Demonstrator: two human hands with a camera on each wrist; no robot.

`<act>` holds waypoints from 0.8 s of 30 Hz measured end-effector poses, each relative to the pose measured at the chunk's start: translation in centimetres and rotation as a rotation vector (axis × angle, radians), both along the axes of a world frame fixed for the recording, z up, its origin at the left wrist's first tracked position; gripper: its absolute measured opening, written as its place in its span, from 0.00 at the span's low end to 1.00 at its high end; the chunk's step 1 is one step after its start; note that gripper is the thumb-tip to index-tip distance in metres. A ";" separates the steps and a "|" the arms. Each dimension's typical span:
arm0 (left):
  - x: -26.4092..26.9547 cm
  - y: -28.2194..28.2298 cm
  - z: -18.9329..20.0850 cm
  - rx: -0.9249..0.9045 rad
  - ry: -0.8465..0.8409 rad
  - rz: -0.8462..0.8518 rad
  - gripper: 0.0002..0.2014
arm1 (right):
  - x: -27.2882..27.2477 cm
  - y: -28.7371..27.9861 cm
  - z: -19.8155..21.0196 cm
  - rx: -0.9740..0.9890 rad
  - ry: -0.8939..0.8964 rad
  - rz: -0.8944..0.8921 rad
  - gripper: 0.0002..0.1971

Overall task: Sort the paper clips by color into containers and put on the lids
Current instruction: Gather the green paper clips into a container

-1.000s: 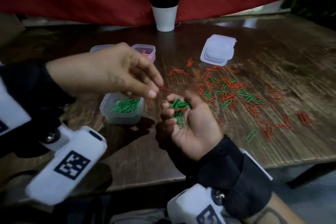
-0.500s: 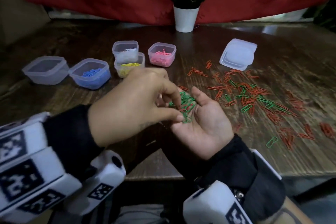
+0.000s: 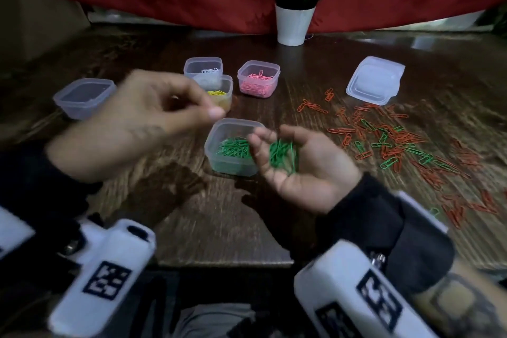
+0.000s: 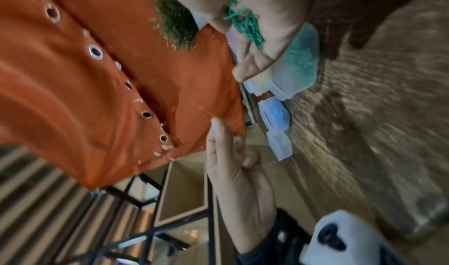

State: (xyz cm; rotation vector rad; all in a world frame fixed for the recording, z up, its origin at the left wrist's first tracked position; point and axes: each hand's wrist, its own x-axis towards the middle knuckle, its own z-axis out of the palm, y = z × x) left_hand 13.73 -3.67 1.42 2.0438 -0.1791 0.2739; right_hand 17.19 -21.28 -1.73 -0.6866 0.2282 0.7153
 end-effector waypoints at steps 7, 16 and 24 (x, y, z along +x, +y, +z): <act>-0.8 2.7 -0.3 -0.059 0.091 0.165 0.05 | 5.4 5.2 3.1 -0.966 -0.625 0.525 0.12; 0.6 1.1 -0.1 0.033 0.055 0.079 0.07 | 5.6 2.2 8.1 -1.597 -1.243 0.603 0.15; 6.2 -10.0 0.4 0.664 0.062 -0.266 0.07 | 5.5 -19.1 11.1 -1.585 -0.794 0.131 0.46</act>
